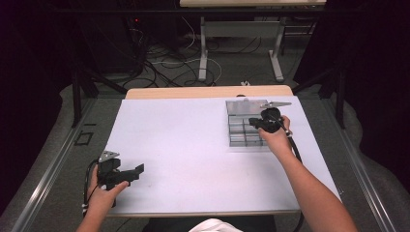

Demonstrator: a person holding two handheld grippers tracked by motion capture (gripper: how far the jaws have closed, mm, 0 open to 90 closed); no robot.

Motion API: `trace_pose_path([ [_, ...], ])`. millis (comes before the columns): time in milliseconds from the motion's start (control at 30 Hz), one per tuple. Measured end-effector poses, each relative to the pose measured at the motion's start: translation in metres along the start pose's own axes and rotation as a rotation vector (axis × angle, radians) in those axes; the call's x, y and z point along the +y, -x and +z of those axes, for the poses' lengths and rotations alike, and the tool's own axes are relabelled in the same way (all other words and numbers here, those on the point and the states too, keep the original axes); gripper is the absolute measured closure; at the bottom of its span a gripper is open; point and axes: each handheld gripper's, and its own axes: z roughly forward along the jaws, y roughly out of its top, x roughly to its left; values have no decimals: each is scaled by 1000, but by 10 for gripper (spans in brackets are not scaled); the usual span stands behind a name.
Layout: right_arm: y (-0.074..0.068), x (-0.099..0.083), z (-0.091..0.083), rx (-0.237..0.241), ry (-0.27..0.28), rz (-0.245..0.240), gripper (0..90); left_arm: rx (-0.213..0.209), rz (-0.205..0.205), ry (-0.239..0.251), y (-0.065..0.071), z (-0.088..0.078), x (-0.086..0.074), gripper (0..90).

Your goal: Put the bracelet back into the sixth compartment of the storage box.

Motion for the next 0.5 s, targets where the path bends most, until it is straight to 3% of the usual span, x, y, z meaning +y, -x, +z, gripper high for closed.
trace_pose_path([
  [500, 9, -10, -16, -16, -5, -3, 883, -3, 1, 1, 0, 0, 0, 11],
])
